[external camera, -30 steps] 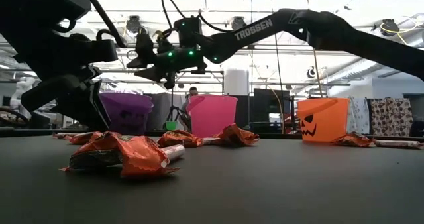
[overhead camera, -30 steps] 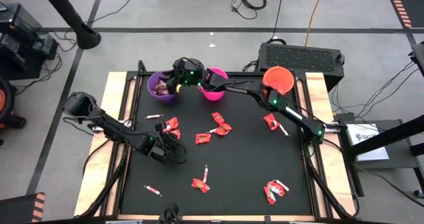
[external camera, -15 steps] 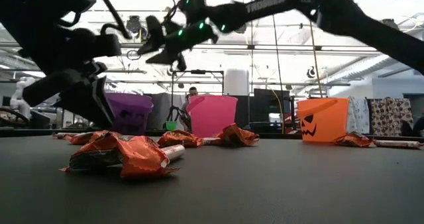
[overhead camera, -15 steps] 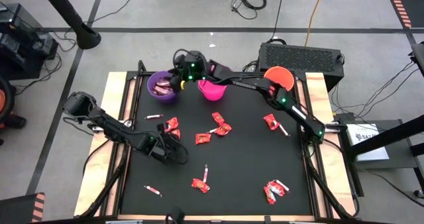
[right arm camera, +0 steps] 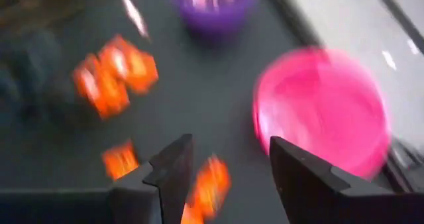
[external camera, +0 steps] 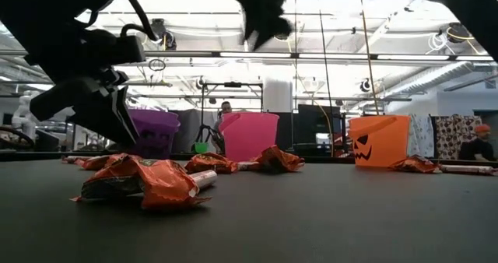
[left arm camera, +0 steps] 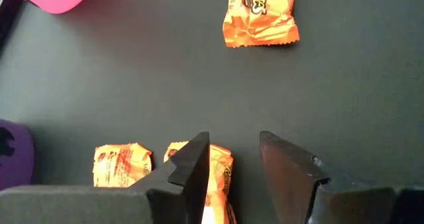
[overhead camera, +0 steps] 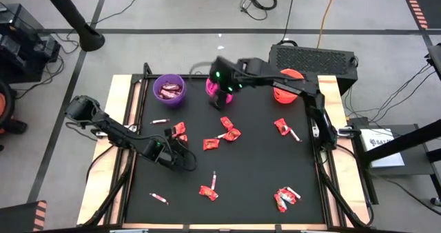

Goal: Sort candy by brand, put in halloween buckets
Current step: Put the red chocolate bar into the pink bucket

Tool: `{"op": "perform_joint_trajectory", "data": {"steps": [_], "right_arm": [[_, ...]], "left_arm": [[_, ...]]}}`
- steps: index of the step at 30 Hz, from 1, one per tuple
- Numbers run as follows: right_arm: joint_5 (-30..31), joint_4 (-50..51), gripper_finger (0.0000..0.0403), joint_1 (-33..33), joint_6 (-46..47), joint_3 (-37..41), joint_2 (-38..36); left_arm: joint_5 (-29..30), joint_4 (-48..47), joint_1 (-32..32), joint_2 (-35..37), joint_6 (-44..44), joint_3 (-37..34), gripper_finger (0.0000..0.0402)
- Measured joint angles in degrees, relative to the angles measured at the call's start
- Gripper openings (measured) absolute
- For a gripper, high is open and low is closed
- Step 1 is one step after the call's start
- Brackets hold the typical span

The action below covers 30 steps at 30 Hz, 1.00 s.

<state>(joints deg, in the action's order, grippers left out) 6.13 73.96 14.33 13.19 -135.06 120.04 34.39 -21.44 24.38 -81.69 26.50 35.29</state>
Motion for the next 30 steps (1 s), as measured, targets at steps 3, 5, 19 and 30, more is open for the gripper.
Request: {"op": "perform_joint_trajectory", "data": {"steps": [3, 5, 19, 30], "right_arm": [[6.5, 14.1, 0.0192, -3.0, 4.4, 0.0, -0.4], [9.0, 16.4, 0.0192, -5.0, 8.0, 1.5, -0.4], [7.0, 16.2, 0.0192, -27.1, 27.2, 31.8, -4.8], [12.2, 4.3, 0.0192, -48.8, 46.9, 45.6, -4.6]], "left_arm": [[-0.2, 0.6, 0.0, 0.0, 0.1, 0.0, 0.0141], [-0.3, 2.1, 0.0, 0.0, 0.1, 0.0, 0.0141], [-5.9, 14.9, 0.0, -0.1, -6.2, 0.0, 0.0141], [-17.0, 38.4, 0.1, -2.7, -22.5, 0.0, 0.0141]]}}
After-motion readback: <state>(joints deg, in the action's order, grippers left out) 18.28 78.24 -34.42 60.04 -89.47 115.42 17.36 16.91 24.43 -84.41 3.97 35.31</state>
